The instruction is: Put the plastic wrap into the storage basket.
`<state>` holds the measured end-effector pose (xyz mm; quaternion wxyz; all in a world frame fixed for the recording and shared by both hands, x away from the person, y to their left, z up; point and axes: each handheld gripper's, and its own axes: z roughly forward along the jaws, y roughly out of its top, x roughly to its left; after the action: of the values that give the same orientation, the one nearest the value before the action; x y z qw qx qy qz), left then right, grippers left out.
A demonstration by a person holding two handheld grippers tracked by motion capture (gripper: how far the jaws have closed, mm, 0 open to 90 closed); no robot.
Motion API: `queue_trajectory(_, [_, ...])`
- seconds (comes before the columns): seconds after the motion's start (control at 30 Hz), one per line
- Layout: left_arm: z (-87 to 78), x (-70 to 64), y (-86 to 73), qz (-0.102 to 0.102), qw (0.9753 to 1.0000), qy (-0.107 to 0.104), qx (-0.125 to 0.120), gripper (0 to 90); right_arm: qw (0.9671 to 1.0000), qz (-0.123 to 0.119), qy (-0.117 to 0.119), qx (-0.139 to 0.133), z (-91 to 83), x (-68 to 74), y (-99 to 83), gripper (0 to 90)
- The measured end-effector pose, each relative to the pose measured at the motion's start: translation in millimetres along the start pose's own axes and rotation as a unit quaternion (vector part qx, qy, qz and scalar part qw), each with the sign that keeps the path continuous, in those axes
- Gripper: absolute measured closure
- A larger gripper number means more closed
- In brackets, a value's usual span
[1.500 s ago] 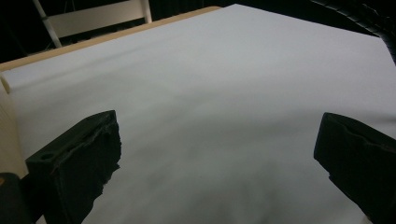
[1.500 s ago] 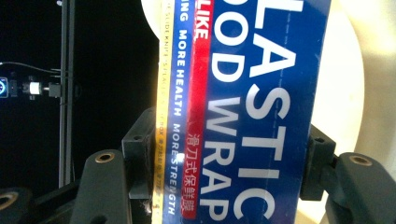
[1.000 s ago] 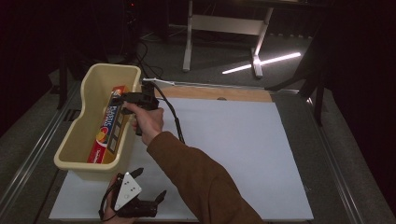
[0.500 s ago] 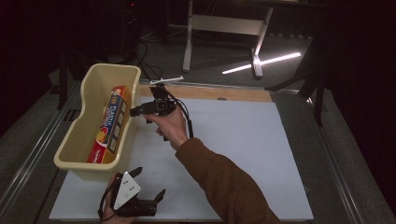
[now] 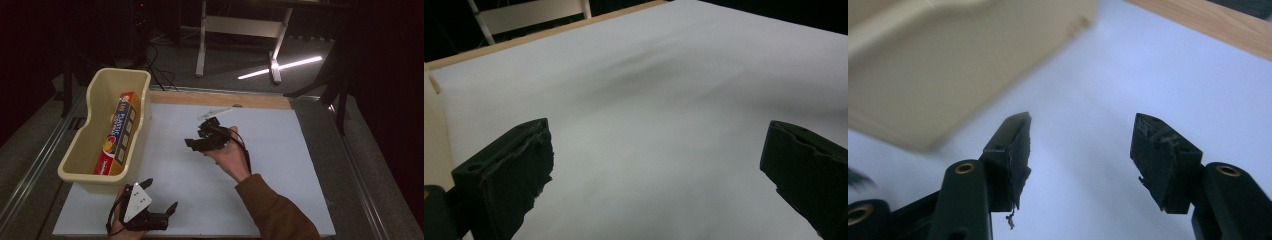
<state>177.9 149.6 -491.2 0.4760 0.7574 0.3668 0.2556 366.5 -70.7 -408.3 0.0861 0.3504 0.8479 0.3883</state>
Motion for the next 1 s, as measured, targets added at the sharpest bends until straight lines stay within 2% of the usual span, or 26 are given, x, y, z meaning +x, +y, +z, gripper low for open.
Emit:
queue_trajectory(0.03, [0.4, 0.1, 0.1, 0.0, 1.0, 0.0, 0.001, 1.0, 1.0, 0.0, 0.0, 0.0, 0.0, 0.0, 0.0, 40.5])
queue_trajectory(0.07, [0.8, 0.2, 0.2, 0.001, 1.0, 0.0, 0.002, 1.0, 0.9998, -0.005, -0.021, -0.002, -9.2, -10.7, -17.4, 39.6])
queue_trajectory(0.13, [2.7, 0.0, 0.1, -0.001, 1.0, 0.0, 0.004, 1.0, 0.9992, -0.007, -0.04, -0.004, -16.6, -19.8, -32.9, 39.4])
queue_trajectory(0.37, [2.6, 0.7, -0.1, -0.002, 1.0, 0.001, 0.006, 1.0, 0.9961, -0.004, -0.087, 0.015, -35.5, -50.4, -97.6, 38.8])
queue_trajectory(0.43, [2.9, 0.8, 0.0, -0.002, 1.0, 0.001, 0.006, 1.0, 0.9958, -0.001, -0.09, 0.019, -37.9, -53.0, -104.5, 38.6])
queue_trajectory(0.47, [3.6, 0.4, -0.1, -0.004, 1.0, 0.001, 0.007, 1.0, 0.9952, 0.003, -0.096, 0.02, -45.1, -60.3, -124.7, 37.8])
queue_trajectory(0.57, [5.2, -0.1, -0.4, -0.002, 1.0, 0.002, 0.009, 1.0, 0.9939, 0.014, -0.109, 0.014, -55.7, -68.3, -148.5, 37.7])
queue_trajectory(0.6, [5.2, -0.1, -0.4, -0.002, 1.0, 0.002, 0.009, 1.0, 0.9939, 0.014, -0.109, 0.014, -55.7, -68.3, -148.5, 37.7])
queue_trajectory(0.63, [6.0, -0.7, -0.5, -0.001, 0.9999, 0.002, 0.012, 1.0, 0.9933, 0.021, -0.113, 0.014, -62.1, -73.0, -162.2, 37.6])
queue_trajectory(0.73, [6.8, -0.8, -0.8, -0.001, 0.9999, 0.004, 0.012, 1.0, 0.9927, 0.03, -0.116, 0.013, -67.4, -76.5, -172.8, 36.2])
queue_trajectory(0.77, [7.4, 0.1, -1.1, -0.002, 0.9999, 0.005, 0.014, 1.0, 0.9921, 0.04, -0.119, 0.007, -74.8, -78.8, -184.4, 35.1])
queue_trajectory(0.8, [7.4, 0.1, -1.1, -0.002, 0.9999, 0.005, 0.014, 1.0, 0.992, 0.045, -0.118, 0.004, -77.4, -78.9, -187.6, 34.8])
queue_trajectory(0.9, [8.5, 1.4, -1.5, -0.005, 0.9998, 0.008, 0.017, 1.0, 0.9916, 0.059, -0.114, -0.013, -86.7, -79.0, -198.1, 31.4])
queue_trajectory(0.93, [9.0, 1.1, -1.5, -0.006, 0.9998, 0.009, 0.017, 1.0, 0.9918, 0.063, -0.11, -0.019, -89.4, -78.7, -201.2, 29.5])
queue_trajectory(0.97, [9.3, 1.1, -1.5, -0.005, 0.9998, 0.009, 0.017, 1.0, 0.993, 0.062, -0.096, -0.03, -91.9, -78.6, -204.1, 26.3])
queue_trajectory(1.0, [9.3, 1.1, -1.5, -0.005, 0.9998, 0.009, 0.017, 1.0, 0.993, 0.062, -0.096, -0.03, -91.9, -78.6, -204.1, 26.3])
